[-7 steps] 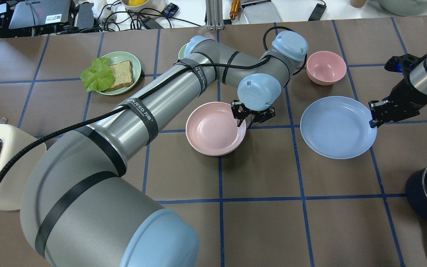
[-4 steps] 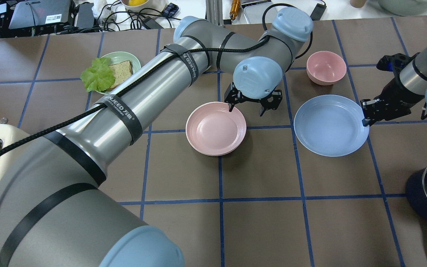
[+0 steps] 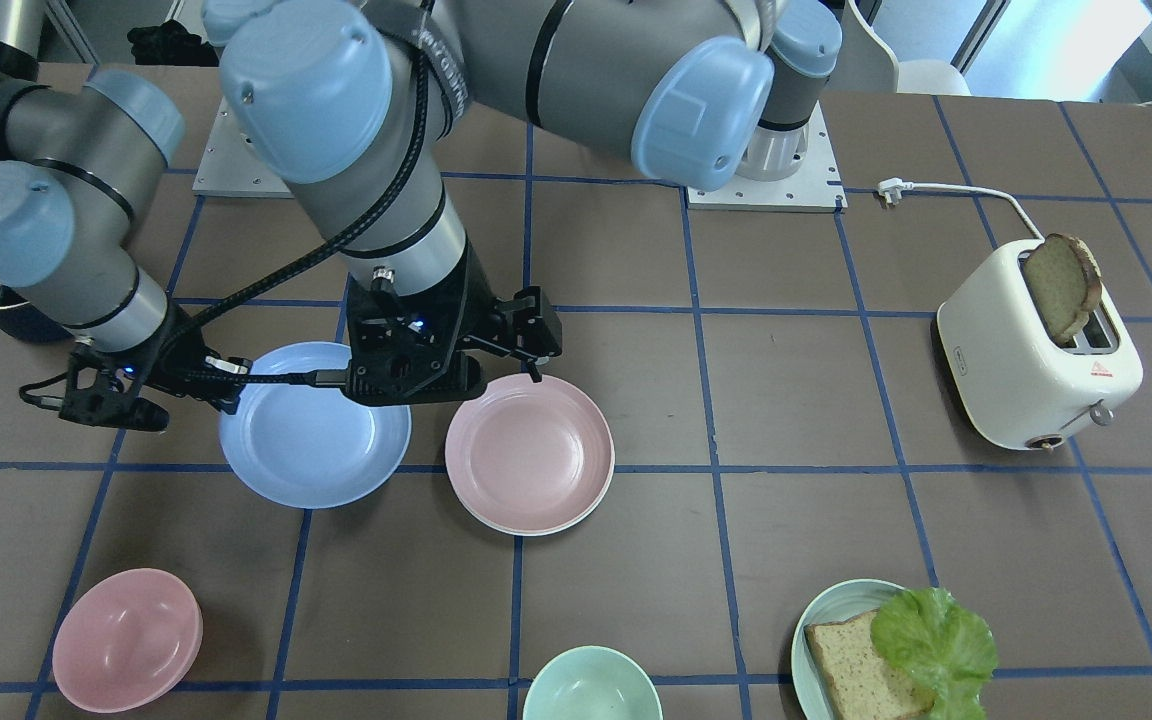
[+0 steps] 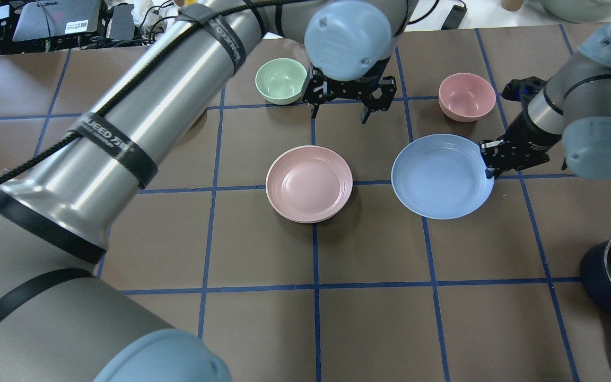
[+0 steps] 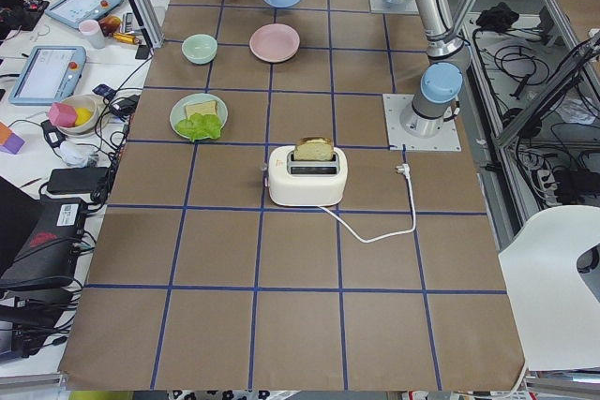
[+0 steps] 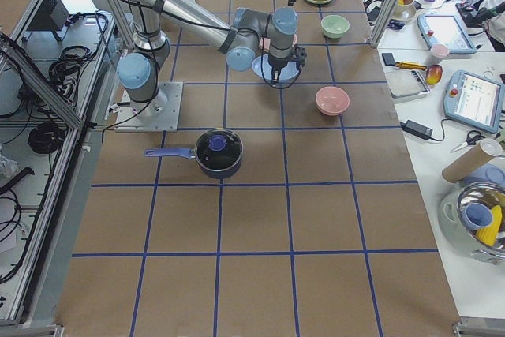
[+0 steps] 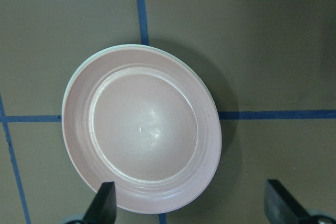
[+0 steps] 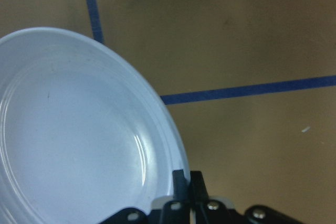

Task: Stack three plates with pink and blue
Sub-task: 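Carry the blue plate with the right gripper onto the pink plate while the left withdraws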

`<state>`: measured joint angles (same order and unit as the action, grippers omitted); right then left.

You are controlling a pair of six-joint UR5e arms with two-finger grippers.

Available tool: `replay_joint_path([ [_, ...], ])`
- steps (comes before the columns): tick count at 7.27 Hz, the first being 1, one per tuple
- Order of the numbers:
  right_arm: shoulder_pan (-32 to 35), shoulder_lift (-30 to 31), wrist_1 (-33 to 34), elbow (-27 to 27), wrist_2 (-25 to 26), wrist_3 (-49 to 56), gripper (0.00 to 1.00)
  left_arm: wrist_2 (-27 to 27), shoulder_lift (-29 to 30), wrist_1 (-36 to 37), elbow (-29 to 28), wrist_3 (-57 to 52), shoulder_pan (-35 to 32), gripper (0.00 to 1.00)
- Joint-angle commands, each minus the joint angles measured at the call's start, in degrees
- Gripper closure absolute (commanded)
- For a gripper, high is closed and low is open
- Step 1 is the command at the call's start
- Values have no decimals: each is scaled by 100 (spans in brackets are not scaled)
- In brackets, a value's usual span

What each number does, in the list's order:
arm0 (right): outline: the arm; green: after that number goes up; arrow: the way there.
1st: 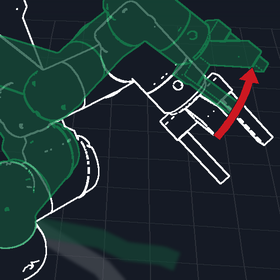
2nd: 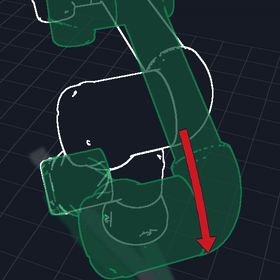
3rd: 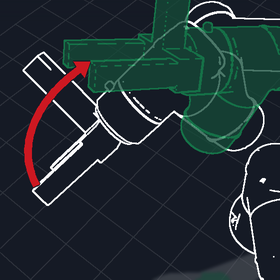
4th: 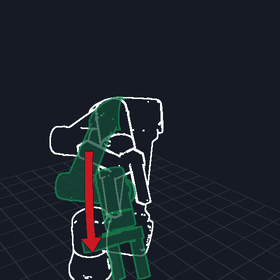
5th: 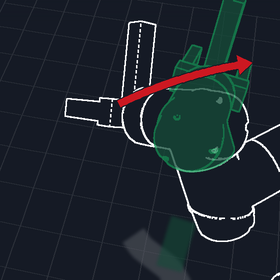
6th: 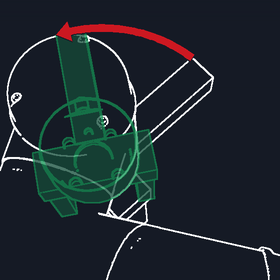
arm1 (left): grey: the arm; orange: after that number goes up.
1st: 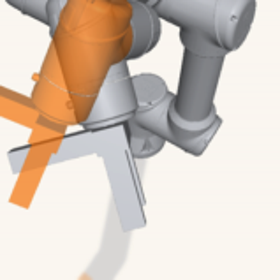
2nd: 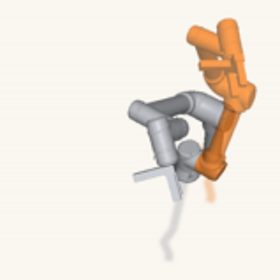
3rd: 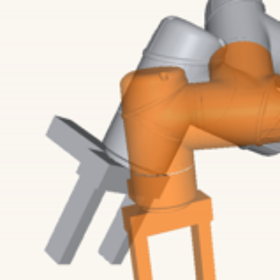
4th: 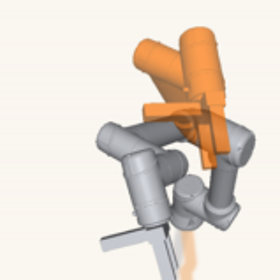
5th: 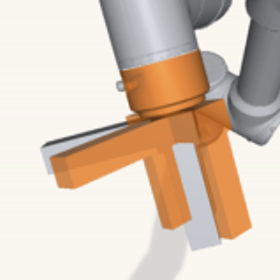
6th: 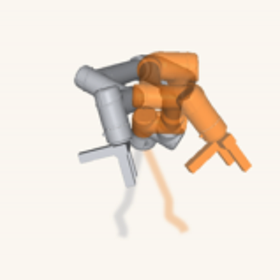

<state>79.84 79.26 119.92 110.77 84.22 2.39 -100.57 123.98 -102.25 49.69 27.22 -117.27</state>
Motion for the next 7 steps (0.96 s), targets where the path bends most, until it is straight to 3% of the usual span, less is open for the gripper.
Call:
replay_joint_path([
  [1,750,-113,33,-361,-11,-1114,100,46,-294,-312,-91,-374,370,0],
  [3,1164,-148,-250,-635,-11,-1730,100,55,-584,-733,-30,-796,695,2],
  [7,2053,-552,-5,-636,-2,-3066,100,90,-1401,-805,944,-1015,1302,9],
])
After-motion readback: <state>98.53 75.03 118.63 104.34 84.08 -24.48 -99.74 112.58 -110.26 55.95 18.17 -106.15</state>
